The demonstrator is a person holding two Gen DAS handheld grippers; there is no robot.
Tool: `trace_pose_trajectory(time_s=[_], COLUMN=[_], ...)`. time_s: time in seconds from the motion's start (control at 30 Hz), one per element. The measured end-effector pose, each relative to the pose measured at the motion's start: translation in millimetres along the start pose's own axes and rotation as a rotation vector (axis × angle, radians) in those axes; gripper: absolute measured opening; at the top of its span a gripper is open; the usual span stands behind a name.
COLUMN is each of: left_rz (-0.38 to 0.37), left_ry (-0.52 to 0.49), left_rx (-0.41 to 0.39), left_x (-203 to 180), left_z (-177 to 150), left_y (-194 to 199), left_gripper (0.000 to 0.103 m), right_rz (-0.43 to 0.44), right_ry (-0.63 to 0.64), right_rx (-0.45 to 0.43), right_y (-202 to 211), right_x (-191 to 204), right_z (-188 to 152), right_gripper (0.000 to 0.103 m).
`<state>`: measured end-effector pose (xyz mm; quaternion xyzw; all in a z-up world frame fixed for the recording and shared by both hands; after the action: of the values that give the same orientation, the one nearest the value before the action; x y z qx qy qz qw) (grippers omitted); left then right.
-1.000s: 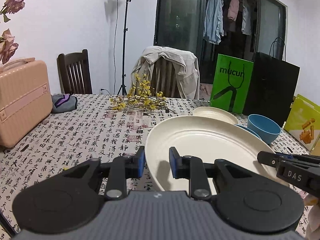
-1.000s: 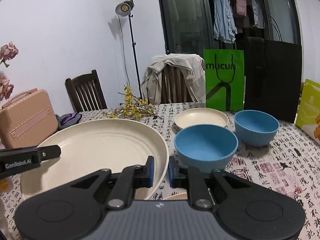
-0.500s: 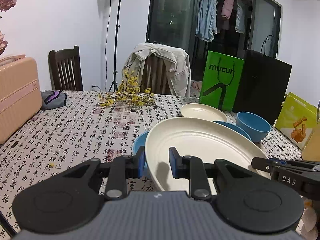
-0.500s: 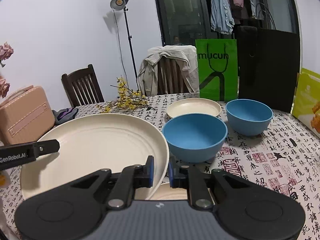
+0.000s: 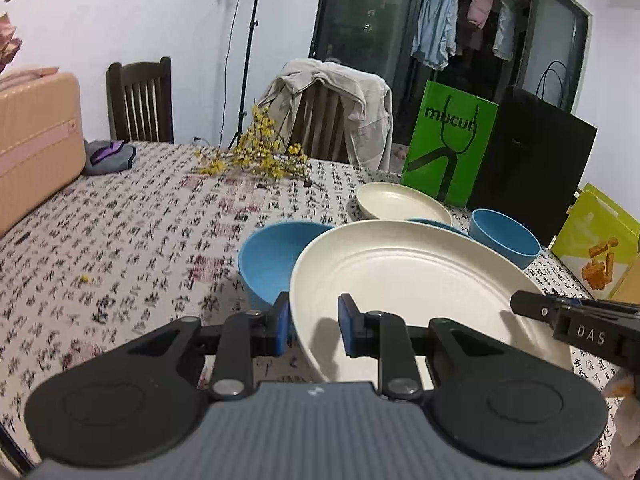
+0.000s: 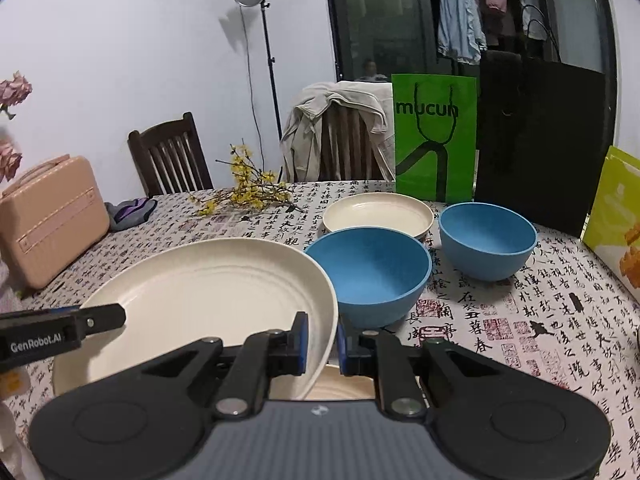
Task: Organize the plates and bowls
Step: 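Carry the cream plate alongside the blue bowls with both tools, then lower the cream plate onto the table beside the blue bowls with both tools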
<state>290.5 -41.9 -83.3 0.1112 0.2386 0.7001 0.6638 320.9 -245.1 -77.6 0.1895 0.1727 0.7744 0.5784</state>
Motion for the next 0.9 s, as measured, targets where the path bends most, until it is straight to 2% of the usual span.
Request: trace_pose_trajectory(time_s=[0.2,0.43,0.73,0.9], left_rz=[-0.004,-0.07,-0.168,-0.196], left_ry=[-0.005,-0.05,-0.089,-0.104], left_rx=[0.023,0.067,0.103,0.118], left_x=[-7.0,-14.6,-29.8,-37.5], left_z=[-12.6,-23.5,-38.8,-46.0], left_y=[1.0,-1.7,-8.6,-13.1], left_gripper=[0.024,0.025,0.024,0.024], right_rz=[0.014,-0.024,-0.1,-0.125], right_ry=[-0.025,-0.101,-0.171,-0.175], right_rx=[-0.042,-0.123,-0.099,-0.098], right_y=[11.2,29.9,44.0,50.8], right_x=[-7.7,-15.8,-35.5,-43.5], right_z=[1.6,-4.3,-33.6,-41.3], right_gripper=[0.015,0.015,0.014,0.014])
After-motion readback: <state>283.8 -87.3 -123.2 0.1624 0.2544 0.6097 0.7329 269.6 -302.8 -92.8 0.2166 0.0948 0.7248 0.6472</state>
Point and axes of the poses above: each gripper's, at about its wrist camera, not at the fingertips, and y roughly against the way its jaws point, x to its left, z to its top, the point moved 9 cm from there along -y, roughly the way its jaws point, and after that the axes turned 5 degrees about -x, right-handed, at the moved point
